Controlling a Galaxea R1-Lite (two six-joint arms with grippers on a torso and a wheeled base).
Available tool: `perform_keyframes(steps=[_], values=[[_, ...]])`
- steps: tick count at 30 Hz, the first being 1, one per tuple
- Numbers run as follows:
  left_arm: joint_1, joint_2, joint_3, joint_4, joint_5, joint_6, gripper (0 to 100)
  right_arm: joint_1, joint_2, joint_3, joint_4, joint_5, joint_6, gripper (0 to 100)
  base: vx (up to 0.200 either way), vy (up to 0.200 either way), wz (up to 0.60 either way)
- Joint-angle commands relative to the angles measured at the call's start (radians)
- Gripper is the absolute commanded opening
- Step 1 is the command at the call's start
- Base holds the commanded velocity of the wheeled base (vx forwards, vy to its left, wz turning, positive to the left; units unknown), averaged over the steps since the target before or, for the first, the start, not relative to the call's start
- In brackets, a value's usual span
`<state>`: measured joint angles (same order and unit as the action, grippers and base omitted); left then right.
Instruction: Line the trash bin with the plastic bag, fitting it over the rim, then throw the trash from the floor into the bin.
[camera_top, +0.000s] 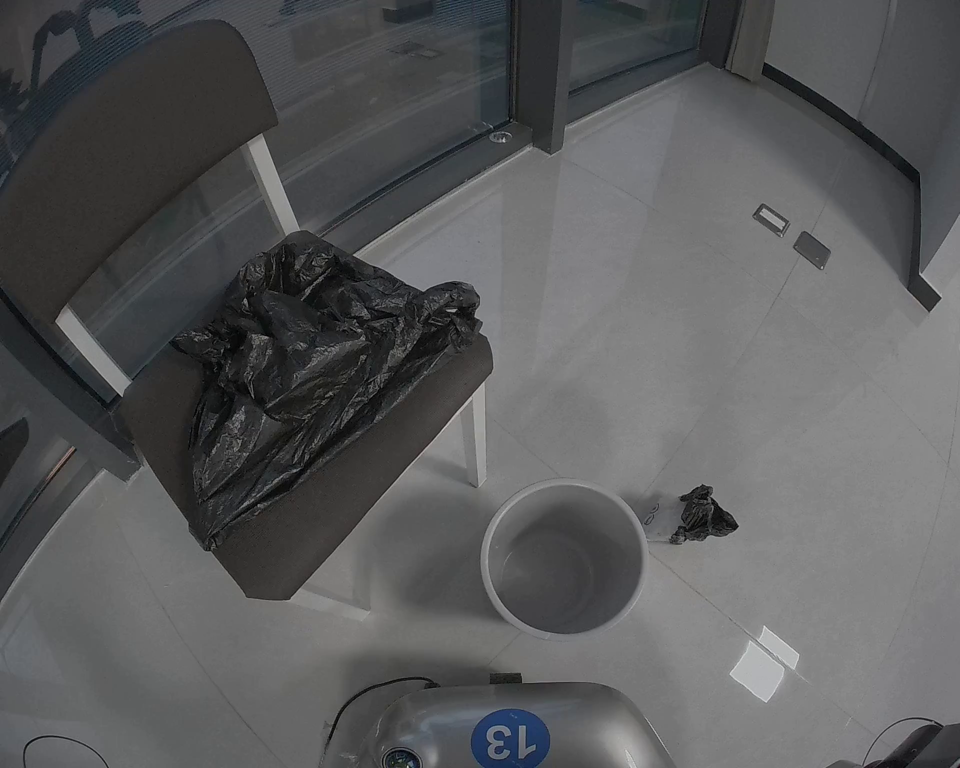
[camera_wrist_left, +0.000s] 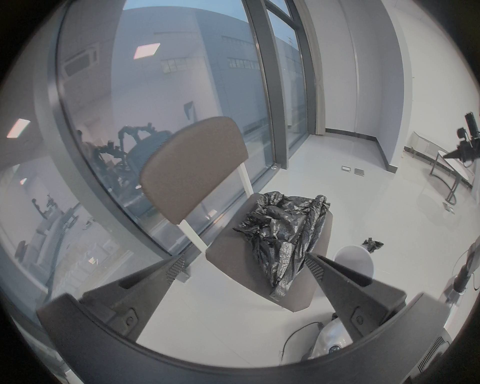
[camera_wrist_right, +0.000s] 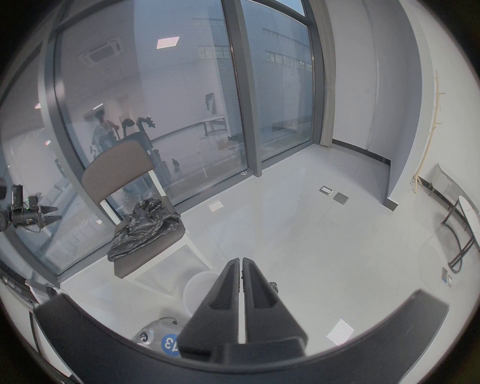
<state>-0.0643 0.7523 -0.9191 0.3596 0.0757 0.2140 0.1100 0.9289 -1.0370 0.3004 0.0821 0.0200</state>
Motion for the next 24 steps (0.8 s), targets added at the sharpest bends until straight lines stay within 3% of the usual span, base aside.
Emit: perform_keyframes(steps=[1,6,9,10,11,24], values=[[-0.034,0.19,0.02,-0.065,-0.05,-0.007,100,-0.006,0.295,-0.256,0.16,0.007,-0.018,0,0.0,0.0,0.0],[-0.058,0.272,0.016,-0.1,-0.062,-0.002,100,0.045,0.36,-0.282,0.201,0.027,-0.008,0,0.0,0.0,0.0],[-0.057,0.332,0.014,-0.073,-0.063,-0.004,100,0.077,0.364,-0.258,0.195,0.173,-0.014,0,0.0,0.0,0.0],[-0.057,0.335,0.014,-0.073,-0.063,-0.004,100,0.077,0.364,-0.258,0.194,0.182,-0.015,0,0.0,0.0,0.0],[-0.055,0.386,0.008,-0.082,-0.067,-0.015,100,0.08,0.386,-0.264,0.184,0.234,-0.02,0,0.0,0.0,0.0],[-0.057,0.631,-0.004,-0.157,-0.059,0.005,100,0.114,0.608,-0.367,0.089,0.235,-0.009,0,0.0,0.0,0.0]])
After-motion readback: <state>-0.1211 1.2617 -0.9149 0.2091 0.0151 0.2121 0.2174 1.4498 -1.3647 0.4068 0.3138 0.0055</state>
